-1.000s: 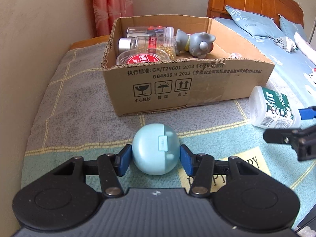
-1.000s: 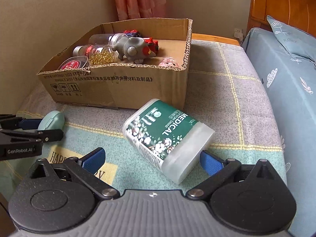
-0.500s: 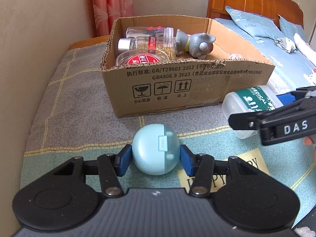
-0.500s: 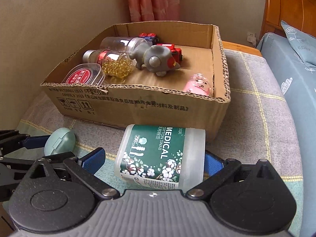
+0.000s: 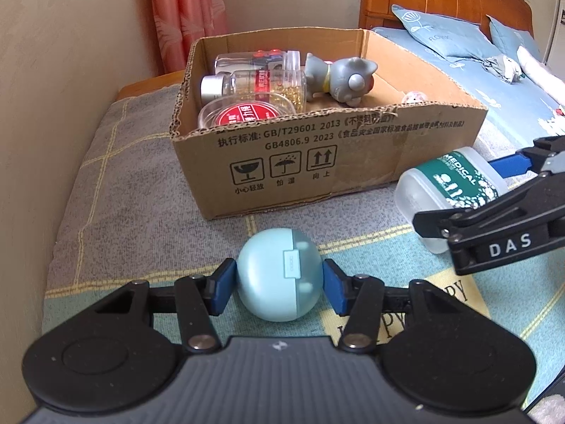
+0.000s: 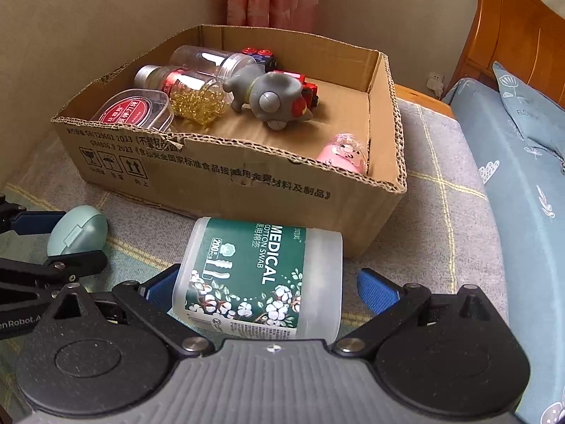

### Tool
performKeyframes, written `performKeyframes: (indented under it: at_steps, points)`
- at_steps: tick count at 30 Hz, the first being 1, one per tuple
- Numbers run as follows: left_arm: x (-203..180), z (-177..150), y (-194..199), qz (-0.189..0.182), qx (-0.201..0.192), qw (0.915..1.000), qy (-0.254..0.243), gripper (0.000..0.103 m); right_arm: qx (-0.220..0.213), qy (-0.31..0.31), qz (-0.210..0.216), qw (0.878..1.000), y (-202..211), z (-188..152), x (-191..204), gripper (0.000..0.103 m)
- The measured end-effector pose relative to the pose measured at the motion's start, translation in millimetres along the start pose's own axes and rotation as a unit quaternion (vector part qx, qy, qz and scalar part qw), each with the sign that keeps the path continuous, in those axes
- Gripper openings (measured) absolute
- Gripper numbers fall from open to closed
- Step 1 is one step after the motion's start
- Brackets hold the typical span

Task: Organize rigid objects
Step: 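Close left gripper on the blue case while right gripper closes on the MEDICAL bottle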

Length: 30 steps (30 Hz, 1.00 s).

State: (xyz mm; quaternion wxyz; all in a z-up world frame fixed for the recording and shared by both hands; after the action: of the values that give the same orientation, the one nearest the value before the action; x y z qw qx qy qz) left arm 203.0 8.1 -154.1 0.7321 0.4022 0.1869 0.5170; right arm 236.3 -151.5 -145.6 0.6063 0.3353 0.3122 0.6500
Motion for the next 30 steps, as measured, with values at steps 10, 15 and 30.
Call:
performKeyframes:
  at_steps: [10, 15, 30]
  points:
    - [-0.4, 3.1, -2.6, -0.002, 0.002, 0.9999, -0.012, 0.054, 0.002, 0.011, -0.006, 1.0, -1.7, 2.1, 9.3, 0.098]
    - [-0.4, 1.8, -1.2, -0.01, 0.005, 0.9999, -0.012, 0.052, 0.009, 0.015, 0.005, 1.0, -2.2, -3.6, 5.7, 0.087]
    - [-14.9, 21.3, 44.3, -0.039, -0.012, 0.9975, -0.058, 0.052, 0.018, 0.064, 0.057, 0.996, 46.8, -7.2, -23.6, 0.087]
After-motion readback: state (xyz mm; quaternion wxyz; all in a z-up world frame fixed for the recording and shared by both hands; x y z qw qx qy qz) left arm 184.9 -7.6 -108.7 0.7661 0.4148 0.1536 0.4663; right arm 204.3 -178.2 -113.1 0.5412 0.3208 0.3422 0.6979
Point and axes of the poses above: each gripper's, at about its wrist camera, not at the fingertips, and y roughly against the way its jaws point, x to its left, z to its top, the point moved 8 cm from there along -y, roughly the way its jaws point, and after that the axes turned 11 degrees about -y, right-handed, at the moved point
